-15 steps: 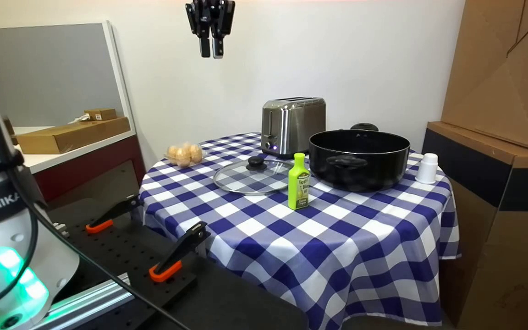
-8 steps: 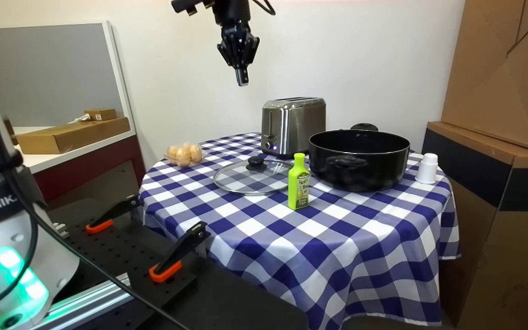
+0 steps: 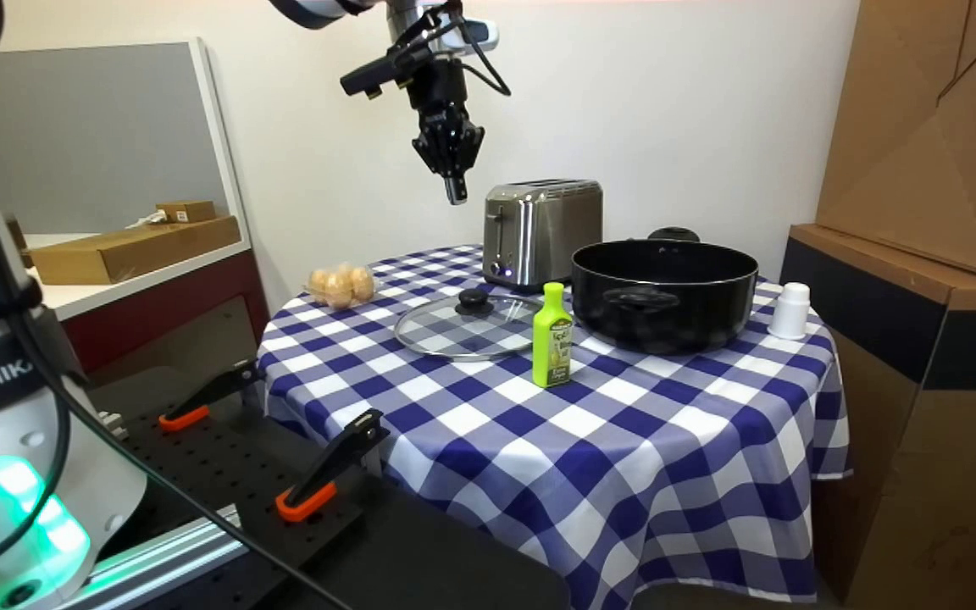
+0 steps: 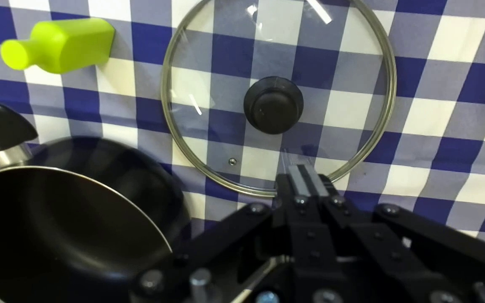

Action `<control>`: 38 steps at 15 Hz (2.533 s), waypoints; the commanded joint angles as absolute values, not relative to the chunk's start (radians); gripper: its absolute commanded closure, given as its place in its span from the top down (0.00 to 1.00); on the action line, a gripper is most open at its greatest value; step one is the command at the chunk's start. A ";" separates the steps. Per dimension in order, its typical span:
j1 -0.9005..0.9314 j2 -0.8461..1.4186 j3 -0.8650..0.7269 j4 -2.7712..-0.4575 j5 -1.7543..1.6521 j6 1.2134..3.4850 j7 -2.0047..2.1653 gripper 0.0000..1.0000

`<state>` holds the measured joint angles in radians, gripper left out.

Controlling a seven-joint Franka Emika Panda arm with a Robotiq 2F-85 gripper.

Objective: Push the lever of the toaster down

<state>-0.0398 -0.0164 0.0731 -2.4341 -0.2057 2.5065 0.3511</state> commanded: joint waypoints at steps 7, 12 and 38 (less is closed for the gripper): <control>0.063 0.204 0.030 -2.217 -0.297 2.567 0.409 0.00; 0.102 0.266 0.000 -2.134 -0.310 2.586 0.405 0.00; 0.169 0.452 -0.074 -1.957 -0.293 2.667 0.367 0.00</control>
